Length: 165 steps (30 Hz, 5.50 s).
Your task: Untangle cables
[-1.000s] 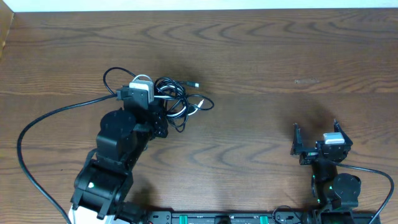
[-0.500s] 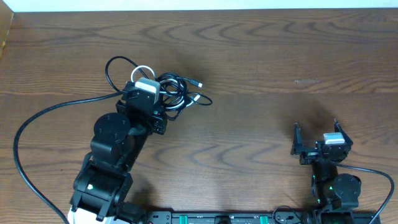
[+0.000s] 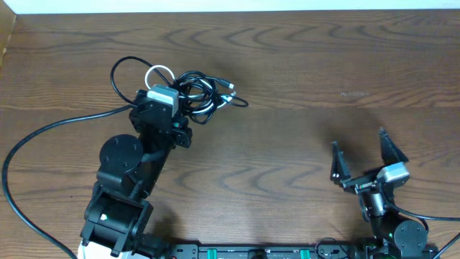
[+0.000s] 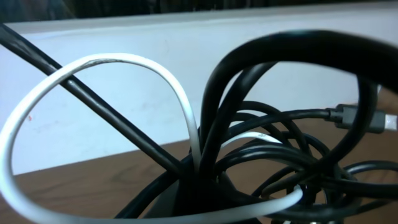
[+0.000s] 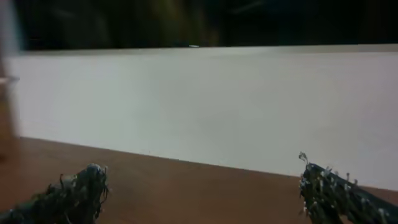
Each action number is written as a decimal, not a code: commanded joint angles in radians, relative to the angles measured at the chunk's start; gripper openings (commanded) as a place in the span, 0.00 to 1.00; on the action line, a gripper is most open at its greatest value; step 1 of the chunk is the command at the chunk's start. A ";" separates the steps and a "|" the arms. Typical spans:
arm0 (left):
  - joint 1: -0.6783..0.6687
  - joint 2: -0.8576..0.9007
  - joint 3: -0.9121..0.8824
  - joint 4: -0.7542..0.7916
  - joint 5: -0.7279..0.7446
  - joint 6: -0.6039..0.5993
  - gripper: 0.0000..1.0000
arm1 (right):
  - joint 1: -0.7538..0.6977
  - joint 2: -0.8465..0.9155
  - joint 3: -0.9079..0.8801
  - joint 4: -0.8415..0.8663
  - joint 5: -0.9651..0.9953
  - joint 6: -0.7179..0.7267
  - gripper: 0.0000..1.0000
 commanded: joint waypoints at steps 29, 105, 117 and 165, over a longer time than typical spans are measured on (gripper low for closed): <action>0.003 0.082 0.008 0.121 0.406 -0.131 0.07 | 0.084 0.970 0.536 0.539 -0.988 0.558 0.99; -0.257 0.137 0.008 0.114 0.262 -0.183 0.47 | -0.032 1.080 0.536 0.725 -0.956 0.658 0.01; -0.257 -0.003 0.008 0.096 0.139 -0.120 0.54 | -0.035 1.080 0.536 0.946 -1.080 0.509 0.01; -0.257 0.084 0.008 0.062 0.395 0.221 0.57 | 0.051 1.080 0.536 0.747 -0.909 1.511 0.01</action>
